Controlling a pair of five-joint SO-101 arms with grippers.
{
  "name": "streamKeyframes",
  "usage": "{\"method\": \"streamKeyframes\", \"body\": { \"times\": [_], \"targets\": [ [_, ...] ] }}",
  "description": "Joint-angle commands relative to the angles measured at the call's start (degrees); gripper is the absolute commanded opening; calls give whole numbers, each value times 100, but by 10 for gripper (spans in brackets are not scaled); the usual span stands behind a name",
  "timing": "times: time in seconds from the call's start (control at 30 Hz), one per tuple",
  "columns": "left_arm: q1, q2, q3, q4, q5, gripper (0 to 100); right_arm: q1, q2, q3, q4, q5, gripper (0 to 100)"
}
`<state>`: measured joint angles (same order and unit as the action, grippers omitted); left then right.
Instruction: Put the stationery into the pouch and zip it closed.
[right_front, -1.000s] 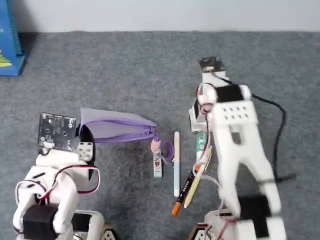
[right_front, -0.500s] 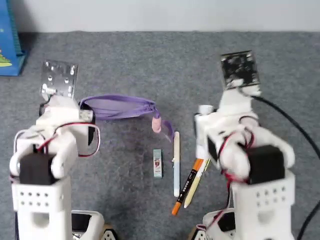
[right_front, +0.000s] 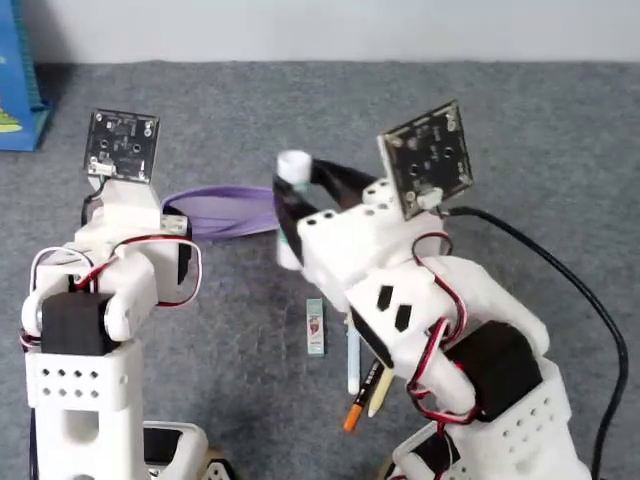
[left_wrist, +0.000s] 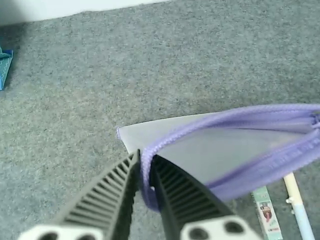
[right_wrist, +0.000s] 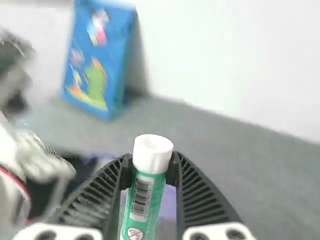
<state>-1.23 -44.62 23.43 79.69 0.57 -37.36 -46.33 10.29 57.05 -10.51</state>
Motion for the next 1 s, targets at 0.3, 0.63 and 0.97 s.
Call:
{"method": "streamKeyframes", "body": {
  "times": [0.3,0.63,0.97],
  "targets": [
    [35,185,-75,114,62,12,-75,-171,2462,-4286,-149,8],
    [44,185,-75,114,62,12,-75,-110,3877,-5886,-141,7],
    [44,193,-66,123,62,12,-40,-110,4703,-7046,-132,8]
  ]
}}
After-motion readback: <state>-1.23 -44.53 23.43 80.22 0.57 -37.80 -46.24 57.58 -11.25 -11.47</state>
